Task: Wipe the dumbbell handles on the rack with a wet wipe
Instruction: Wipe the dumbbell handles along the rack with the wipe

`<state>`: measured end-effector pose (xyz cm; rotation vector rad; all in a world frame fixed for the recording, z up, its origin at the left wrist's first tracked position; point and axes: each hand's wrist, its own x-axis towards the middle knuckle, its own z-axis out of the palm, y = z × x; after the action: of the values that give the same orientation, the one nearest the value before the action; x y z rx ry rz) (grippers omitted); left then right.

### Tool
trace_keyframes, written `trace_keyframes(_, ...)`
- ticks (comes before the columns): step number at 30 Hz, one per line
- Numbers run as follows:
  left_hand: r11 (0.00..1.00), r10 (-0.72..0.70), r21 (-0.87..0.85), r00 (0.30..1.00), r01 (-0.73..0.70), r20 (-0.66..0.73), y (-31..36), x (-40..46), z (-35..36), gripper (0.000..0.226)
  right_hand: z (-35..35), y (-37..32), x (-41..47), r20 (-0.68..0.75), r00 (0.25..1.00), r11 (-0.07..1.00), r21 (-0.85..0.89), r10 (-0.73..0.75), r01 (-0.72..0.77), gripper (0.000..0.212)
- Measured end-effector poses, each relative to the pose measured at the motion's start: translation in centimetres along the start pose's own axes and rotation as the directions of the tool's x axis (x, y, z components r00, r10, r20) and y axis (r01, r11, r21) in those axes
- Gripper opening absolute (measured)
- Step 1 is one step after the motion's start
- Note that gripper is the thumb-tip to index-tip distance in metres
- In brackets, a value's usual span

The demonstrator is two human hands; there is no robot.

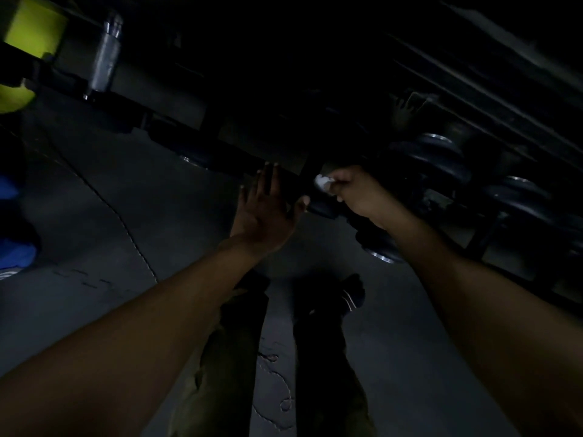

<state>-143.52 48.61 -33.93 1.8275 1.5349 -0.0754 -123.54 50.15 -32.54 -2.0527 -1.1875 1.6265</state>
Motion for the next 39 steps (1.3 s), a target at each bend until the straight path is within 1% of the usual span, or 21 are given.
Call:
trace_keyframes(4, 0.999, 0.008, 0.045, 0.996, -0.004, -0.084, 3.1, -1.8, 0.6, 0.089, -1.9, 1.4, -1.6, -0.062, 0.998, 0.999, -0.019, -0.029, 0.028, 0.019)
trace_keyframes(8, 0.989, 0.137, 0.077, 0.982, -0.127, -0.131, 7.3, -4.3, 2.8, 0.091, -5.3, 3.7, -3.7, -0.233, 0.965, 0.992, 0.021, -0.119, 0.127, 0.021)
trace_keyframes(10, 0.982, 0.183, 0.067, 0.977, -0.176, -0.108, 9.4, -5.2, 4.6, 0.090, -7.6, 5.7, -4.6, -0.327, 0.924, 0.978, -0.125, -0.199, 0.167, 0.021)
trace_keyframes(13, 0.987, 0.159, -0.028, 0.987, -0.159, -0.010, 12.3, -5.7, 7.5, 0.094, -10.8, 8.0, -6.3, -0.338, 0.901, 0.930, -0.331, -0.272, 0.157, 0.028)
trace_keyframes(15, 0.991, 0.115, -0.084, 0.990, -0.108, 0.079, 13.7, -5.5, 9.2, 0.091, -12.3, 9.3, -6.9, -0.275, 0.913, 0.884, -0.440, -0.303, 0.160, 0.034)
trace_keyframes(17, 0.992, 0.073, -0.111, 0.990, -0.060, 0.118, 15.0, -4.9, 10.5, 0.089, -12.9, 10.6, -6.9, -0.106, 0.940, 0.809, -0.546, -0.325, 0.218, 0.034)
trace_keyframes(20, 0.998, -0.005, -0.063, 0.983, 0.017, 0.182, 16.5, -3.6, 12.2, 0.094, -13.5, 12.4, -6.7, 0.149, 0.969, 0.726, -0.641, -0.199, 0.248, 0.036)
trace_keyframes(22, 0.992, -0.086, -0.071, 0.975, 0.103, 0.204, 17.1, -2.6, 12.9, 0.105, -13.7, 12.8, -6.8, 0.237, 0.962, 0.700, -0.663, -0.138, 0.264, 0.041)
trace_keyframes(23, 0.983, -0.133, -0.097, 0.968, 0.156, 0.211, 17.3, -2.3, 13.2, 0.113, -13.6, 12.9, -6.9, 0.274, 0.954, 0.717, -0.640, -0.123, 0.276, 0.042)
trace_keyframes(25, 0.963, -0.193, -0.144, 0.958, 0.226, 0.212, 17.5, -2.0, 13.2, 0.127, -13.5, 12.7, -7.0, 0.279, 0.957, 0.801, -0.552, -0.084, 0.232, 0.028)
trace_keyframes(26, 0.959, -0.206, -0.153, 0.956, 0.239, 0.208, 17.6, -2.1, 13.2, 0.130, -13.6, 12.9, -6.7, 0.239, 0.965, 0.822, -0.523, -0.112, 0.225, 0.009)
trace_keyframes(27, 0.957, -0.212, -0.153, 0.956, 0.245, 0.202, 17.7, -2.2, 13.3, 0.132, -13.8, 13.1, -6.3, 0.159, 0.981, 0.836, -0.519, -0.109, 0.177, 0.009)
trace_keyframes(28, 0.957, -0.218, -0.150, 0.956, 0.250, 0.197, 17.8, -2.3, 13.3, 0.132, -14.0, 12.9, -6.0, 0.133, 0.987, 0.828, -0.540, -0.094, 0.152, 0.016)
trace_keyframes(29, 0.955, -0.224, -0.152, 0.954, 0.255, 0.198, 17.8, -2.4, 13.3, 0.132, -14.3, 12.7, -5.7, 0.112, 0.987, 0.799, -0.580, -0.113, 0.158, 0.019)
trace_keyframes(31, 0.950, -0.230, -0.162, 0.950, 0.266, 0.213, 17.7, -2.3, 13.2, 0.133, -15.0, 12.4, -5.2, 0.085, 0.974, 0.664, -0.719, -0.212, 0.207, 0.047)
trace_keyframes(33, 0.951, -0.225, -0.161, 0.948, 0.264, 0.227, 17.7, -2.2, 13.1, 0.135, -15.2, 12.3, -5.2, 0.064, 0.963, 0.550, -0.810, -0.261, 0.203, 0.062)
trace_keyframes(35, 0.960, -0.195, -0.153, 0.951, 0.235, 0.238, 17.4, -1.9, 13.2, 0.137, -14.5, 13.0, -5.1, 0.141, 0.963, 0.573, -0.780, -0.229, 0.251, 0.053)
trace_keyframes(36, 0.964, -0.180, -0.148, 0.953, 0.220, 0.241, 17.2, -1.8, 13.3, 0.137, -14.1, 13.3, -5.3, 0.216, 0.953, 0.548, -0.781, -0.212, 0.299, 0.041)
trace_keyframes(37, 0.968, -0.168, -0.142, 0.956, 0.206, 0.242, 17.1, -1.7, 13.4, 0.137, -14.0, 13.6, -5.5, 0.287, 0.933, 0.456, -0.815, -0.218, 0.357, 0.026)
trace_keyframes(38, 0.971, -0.159, -0.137, 0.958, 0.196, 0.241, 17.0, -1.6, 13.5, 0.136, -14.0, 13.6, -5.9, 0.346, 0.904, 0.371, -0.829, -0.250, 0.419, 0.024)
trace_keyframes(39, 0.972, -0.154, -0.136, 0.959, 0.190, 0.239, 16.9, -1.5, 13.5, 0.136, -14.1, 13.8, -5.9, 0.366, 0.890, 0.362, -0.818, -0.272, 0.447, 0.035)
